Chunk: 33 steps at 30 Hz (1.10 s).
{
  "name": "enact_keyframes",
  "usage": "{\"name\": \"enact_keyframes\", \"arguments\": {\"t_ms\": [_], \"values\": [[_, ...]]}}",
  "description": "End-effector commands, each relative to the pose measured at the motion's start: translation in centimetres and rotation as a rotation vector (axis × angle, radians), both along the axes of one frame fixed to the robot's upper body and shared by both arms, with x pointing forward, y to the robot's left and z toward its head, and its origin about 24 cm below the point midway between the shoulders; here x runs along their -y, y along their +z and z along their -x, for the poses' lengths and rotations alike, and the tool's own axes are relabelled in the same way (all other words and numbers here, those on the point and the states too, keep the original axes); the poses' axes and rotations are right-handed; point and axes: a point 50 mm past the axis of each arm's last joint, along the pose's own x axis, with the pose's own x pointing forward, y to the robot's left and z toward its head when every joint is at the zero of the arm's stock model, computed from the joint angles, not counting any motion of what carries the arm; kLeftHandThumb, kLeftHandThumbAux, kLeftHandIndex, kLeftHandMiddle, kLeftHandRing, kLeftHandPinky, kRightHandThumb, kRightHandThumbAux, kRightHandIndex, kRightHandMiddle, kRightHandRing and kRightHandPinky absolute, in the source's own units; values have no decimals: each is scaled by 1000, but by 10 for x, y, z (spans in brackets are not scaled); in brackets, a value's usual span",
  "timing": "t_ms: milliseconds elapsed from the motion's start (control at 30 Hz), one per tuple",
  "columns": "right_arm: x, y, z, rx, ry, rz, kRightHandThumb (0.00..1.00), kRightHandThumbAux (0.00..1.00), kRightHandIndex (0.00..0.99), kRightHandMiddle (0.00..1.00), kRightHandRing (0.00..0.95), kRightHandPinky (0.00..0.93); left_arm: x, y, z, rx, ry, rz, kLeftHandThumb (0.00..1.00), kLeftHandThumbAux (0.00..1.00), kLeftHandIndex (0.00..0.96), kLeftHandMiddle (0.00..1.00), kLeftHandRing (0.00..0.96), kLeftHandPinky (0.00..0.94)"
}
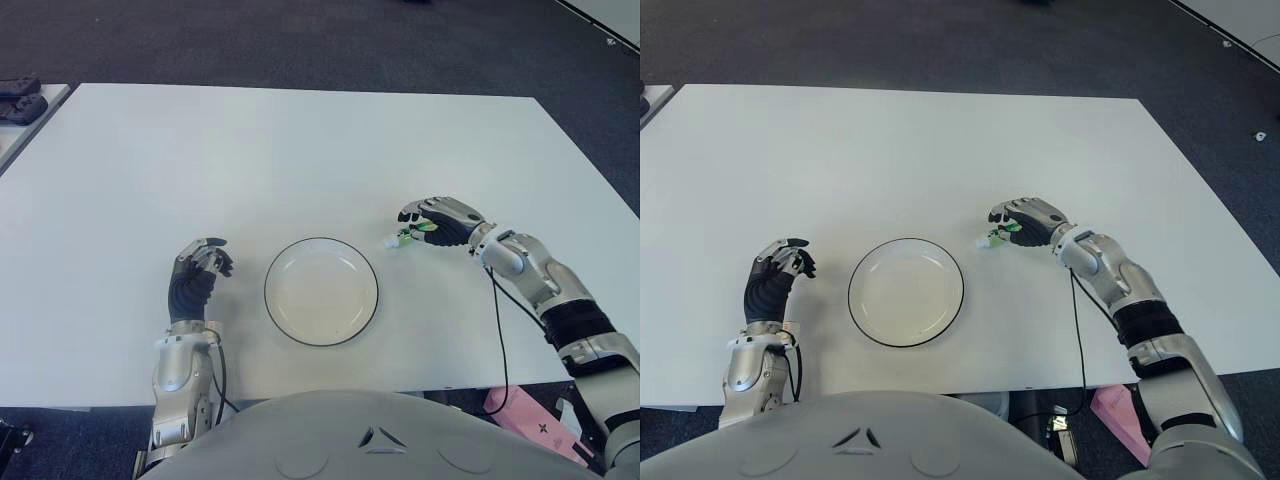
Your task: Put the toothpaste on the table into the plate.
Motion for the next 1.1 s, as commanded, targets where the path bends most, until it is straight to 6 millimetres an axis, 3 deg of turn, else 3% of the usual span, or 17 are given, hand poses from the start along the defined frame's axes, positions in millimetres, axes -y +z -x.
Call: {"name": "enact_keyframes", "arguments": {"t_ms": [33,300,567,800,1100], "values": [[0,-2,1,-71,57,119,618,391,119,67,57,77,2,0,0,-5,2,-3,705,717,440,641,644,629],[-1,0,3,-126,123,246,555,278,9,2,2,3,2,0,1,-8,1,1,705,717,440,641,643,627],[-1,-9,3,-128,206,392,555,193,0,0,0,0,1,1,2,1,-4,7,704,717,439,639,637,617],[3,-25,-1,-110,248,518,539,160,0,0,0,0,1,1,3,6,-6,-1,704,718,439,639,636,622],[5,-30,-5,-77,284,592,533,145,0,0,0,0,0,-1,4,-2,-1,6,705,718,439,639,638,627]]}}
